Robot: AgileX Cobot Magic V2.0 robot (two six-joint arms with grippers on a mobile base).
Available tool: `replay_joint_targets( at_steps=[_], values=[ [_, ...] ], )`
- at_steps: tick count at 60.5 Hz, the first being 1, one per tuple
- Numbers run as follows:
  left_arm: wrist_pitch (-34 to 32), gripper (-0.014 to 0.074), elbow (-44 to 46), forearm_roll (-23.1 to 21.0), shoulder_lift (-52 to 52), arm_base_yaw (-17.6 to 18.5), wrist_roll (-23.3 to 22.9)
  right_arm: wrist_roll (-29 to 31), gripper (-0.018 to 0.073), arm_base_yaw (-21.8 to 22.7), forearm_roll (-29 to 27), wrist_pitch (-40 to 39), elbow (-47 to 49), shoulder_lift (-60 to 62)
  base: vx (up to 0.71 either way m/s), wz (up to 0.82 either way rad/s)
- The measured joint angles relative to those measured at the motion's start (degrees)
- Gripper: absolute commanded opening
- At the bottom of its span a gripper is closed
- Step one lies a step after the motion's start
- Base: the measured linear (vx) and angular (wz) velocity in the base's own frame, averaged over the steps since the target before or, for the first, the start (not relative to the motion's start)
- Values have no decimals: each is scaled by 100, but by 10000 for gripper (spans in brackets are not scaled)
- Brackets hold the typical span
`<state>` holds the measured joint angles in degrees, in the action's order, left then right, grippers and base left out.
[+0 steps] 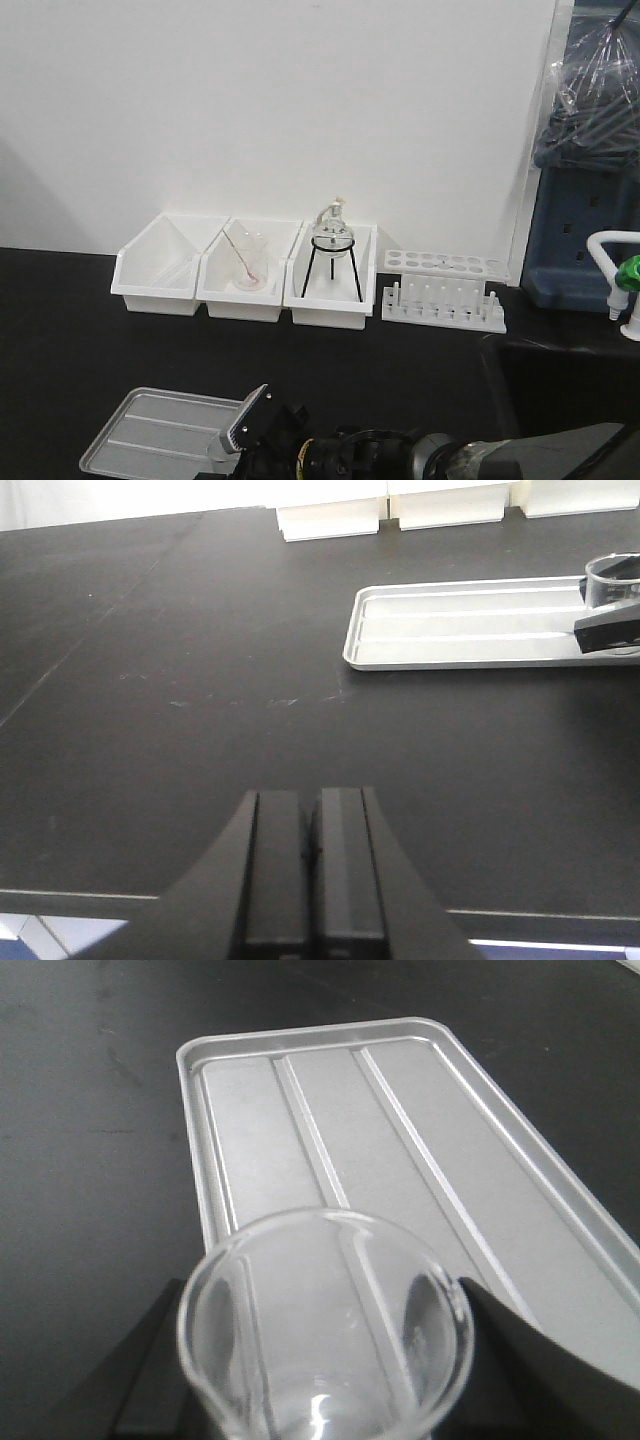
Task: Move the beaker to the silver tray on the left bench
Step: 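Lower the beaker onto the silver tray and open the right gripper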
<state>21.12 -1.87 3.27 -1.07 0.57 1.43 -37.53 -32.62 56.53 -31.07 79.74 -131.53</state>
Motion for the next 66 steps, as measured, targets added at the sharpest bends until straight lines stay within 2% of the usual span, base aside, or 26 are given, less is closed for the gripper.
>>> replay_joint_targets(
  at_steps=[11, 20, 28, 39, 49, 54, 59, 66],
  values=[
    [0, 1, 0, 0, 0, 0, 0, 25, 21, 0, -393, -25, 13, -130, 0, 1],
    [0, 1, 0, 0, 0, 0, 0, 46, 74, 0, -717, -79, 31, -242, 0, 0],
    [0, 1, 0, 0, 0, 0, 0, 45, 139, 0, -767, -91, 38, -248, 0, 0],
    [0, 1, 0, 0, 0, 0, 0, 45, 315, 0, -767, -105, 38, -248, 0, 0],
    [0, 1, 0, 0, 0, 0, 0, 45, 524, 0, -768, -110, 38, -248, 0, 0],
    [0, 1, 0, 0, 0, 0, 0, 45, 599, 0, -768, -110, 33, -243, 0, 0],
    [0, 1, 0, 0, 0, 0, 0, 45, 629, 0, -768, -105, 32, -229, 0, 0],
    [0, 1, 0, 0, 0, 0, 0, 45, 624, 0, -768, -105, 27, -123, 0, 0]
  ],
)
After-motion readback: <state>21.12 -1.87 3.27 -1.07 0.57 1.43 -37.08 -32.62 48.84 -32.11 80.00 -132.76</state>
